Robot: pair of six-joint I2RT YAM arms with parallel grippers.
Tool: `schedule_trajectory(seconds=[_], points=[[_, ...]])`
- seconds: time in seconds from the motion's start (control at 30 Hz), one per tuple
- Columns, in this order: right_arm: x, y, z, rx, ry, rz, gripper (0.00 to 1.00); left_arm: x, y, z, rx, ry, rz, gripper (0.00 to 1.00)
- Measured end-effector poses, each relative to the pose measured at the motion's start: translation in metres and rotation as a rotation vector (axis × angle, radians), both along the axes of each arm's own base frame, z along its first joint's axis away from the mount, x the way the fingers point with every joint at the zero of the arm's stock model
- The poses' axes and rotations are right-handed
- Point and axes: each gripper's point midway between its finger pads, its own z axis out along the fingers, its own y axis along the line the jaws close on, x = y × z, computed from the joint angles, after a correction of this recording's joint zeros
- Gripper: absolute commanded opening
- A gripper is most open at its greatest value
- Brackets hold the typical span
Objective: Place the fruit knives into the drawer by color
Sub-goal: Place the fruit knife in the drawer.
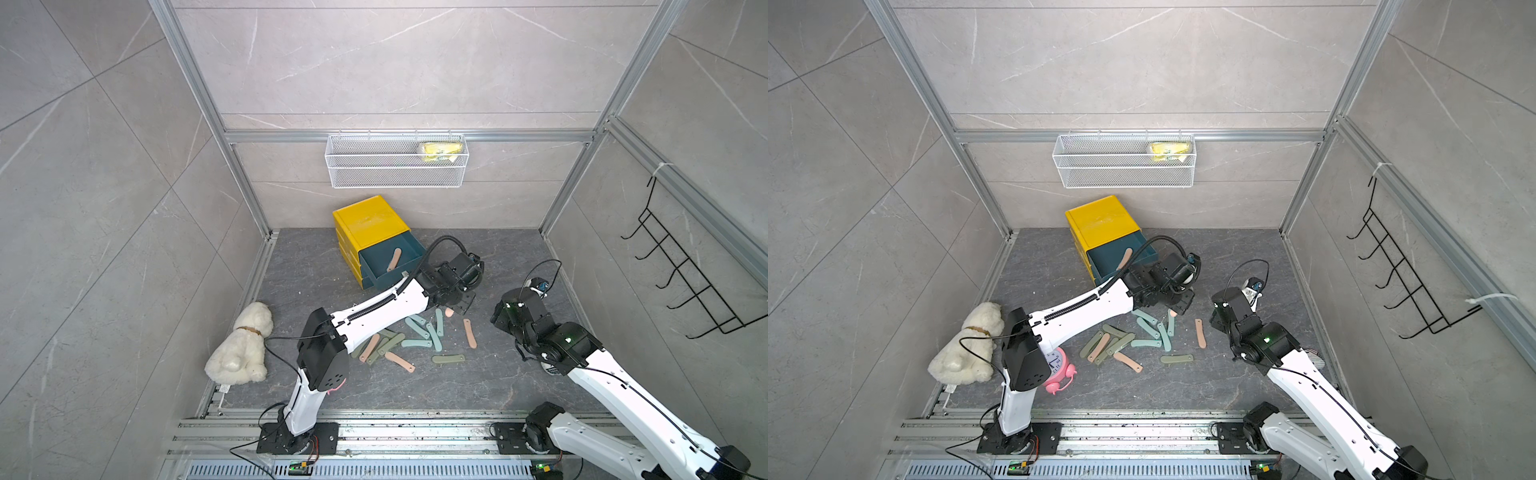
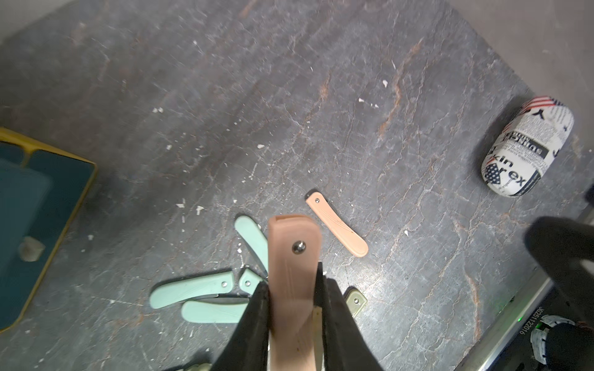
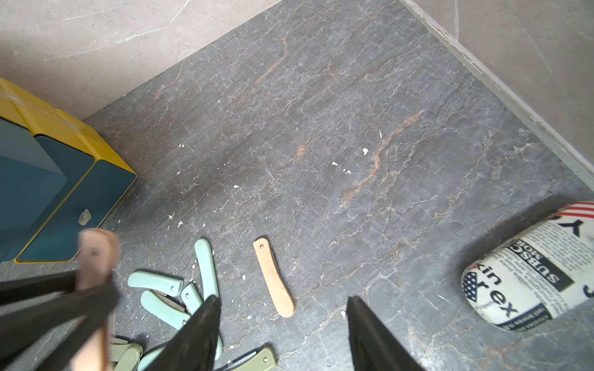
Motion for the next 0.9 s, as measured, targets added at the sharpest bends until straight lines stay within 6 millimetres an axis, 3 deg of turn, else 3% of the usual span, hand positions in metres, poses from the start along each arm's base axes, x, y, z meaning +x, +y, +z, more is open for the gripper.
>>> schedule_trajectory(seconds=[0.2,0.37,0.47,0.57,0.67,0.8,0.9], points=[[0.000,0.001,0.000,0.002,0.002,0.002,0.64,0.016,0.034,0.053,-0.059,-0.074,0.063,0.10],[0.001,0.001,-0.003,0.003,0.011,0.004,0.64,0.040,0.078,0.097,-0.108,-0.152,0.154,0.11],[0.001,0.003,-0.006,0.001,0.023,0.007,0.64,0.058,0.105,0.112,-0.117,-0.188,0.216,0.12],[0.002,0.004,-0.008,0.001,0.031,0.010,0.64,0.079,0.131,0.113,-0.103,-0.202,0.278,0.12],[0.002,0.004,-0.009,-0.002,0.037,0.010,0.64,0.106,0.156,0.102,-0.074,-0.191,0.345,0.12],[0.003,0.005,-0.011,-0.001,0.044,0.013,0.64,0.135,0.177,0.070,-0.020,-0.145,0.408,0.12],[0.003,0.006,-0.013,-0.001,0.052,0.017,0.64,0.144,0.179,0.046,0.011,-0.101,0.413,0.18]])
